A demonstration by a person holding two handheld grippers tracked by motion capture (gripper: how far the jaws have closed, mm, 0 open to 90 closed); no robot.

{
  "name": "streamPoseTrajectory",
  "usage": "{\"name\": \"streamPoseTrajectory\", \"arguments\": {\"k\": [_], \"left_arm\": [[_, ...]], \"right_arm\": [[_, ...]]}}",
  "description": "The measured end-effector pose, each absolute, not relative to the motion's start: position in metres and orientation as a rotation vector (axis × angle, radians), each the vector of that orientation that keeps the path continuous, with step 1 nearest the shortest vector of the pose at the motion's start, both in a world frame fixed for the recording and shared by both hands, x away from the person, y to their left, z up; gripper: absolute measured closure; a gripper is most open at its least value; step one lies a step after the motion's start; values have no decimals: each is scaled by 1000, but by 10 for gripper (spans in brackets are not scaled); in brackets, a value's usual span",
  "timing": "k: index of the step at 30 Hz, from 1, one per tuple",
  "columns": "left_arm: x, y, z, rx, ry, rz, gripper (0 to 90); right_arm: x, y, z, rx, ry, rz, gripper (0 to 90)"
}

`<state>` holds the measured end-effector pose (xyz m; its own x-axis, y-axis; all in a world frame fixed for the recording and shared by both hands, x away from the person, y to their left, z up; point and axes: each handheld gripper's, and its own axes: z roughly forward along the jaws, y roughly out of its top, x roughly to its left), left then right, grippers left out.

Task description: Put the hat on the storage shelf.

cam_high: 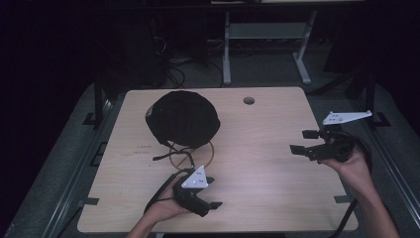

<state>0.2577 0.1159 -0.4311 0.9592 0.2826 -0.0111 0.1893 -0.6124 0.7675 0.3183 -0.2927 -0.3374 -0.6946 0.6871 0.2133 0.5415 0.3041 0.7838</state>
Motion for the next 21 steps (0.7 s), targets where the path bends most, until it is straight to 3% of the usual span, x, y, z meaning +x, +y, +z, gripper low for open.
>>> {"name": "streamPoseTrajectory", "arguments": {"k": [21], "left_arm": [[257, 115, -433, 2244, 316, 142, 223]], "right_arm": [[294, -323, -382, 1266, 2378, 1360, 165]]}}
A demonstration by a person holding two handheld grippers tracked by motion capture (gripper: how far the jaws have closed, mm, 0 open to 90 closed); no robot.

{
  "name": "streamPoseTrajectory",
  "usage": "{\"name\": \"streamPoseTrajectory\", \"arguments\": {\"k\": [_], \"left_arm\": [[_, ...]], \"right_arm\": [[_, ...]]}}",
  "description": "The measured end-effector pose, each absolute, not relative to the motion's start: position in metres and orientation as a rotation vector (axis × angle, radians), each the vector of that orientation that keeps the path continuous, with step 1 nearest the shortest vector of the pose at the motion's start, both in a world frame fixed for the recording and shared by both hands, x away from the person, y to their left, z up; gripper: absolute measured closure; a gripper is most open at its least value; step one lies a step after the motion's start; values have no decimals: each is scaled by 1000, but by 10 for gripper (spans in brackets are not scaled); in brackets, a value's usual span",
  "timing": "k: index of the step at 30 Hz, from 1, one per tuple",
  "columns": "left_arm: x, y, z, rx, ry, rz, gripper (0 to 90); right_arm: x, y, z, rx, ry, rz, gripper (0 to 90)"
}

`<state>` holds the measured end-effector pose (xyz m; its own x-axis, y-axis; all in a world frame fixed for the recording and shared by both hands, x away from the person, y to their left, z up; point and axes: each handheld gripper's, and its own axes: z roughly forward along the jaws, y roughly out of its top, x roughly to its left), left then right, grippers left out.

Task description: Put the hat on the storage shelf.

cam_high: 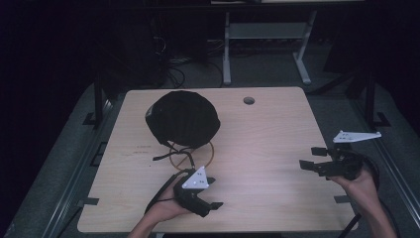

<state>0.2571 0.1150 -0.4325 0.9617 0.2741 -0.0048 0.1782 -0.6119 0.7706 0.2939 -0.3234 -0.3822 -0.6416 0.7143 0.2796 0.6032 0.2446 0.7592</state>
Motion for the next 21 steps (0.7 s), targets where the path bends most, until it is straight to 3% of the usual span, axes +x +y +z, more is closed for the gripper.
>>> {"name": "streamPoseTrajectory", "arguments": {"k": [21], "left_arm": [[259, 115, -432, 2196, 343, 107, 223]], "right_arm": [[246, -323, -428, 1331, 2343, 1352, 158]]}}
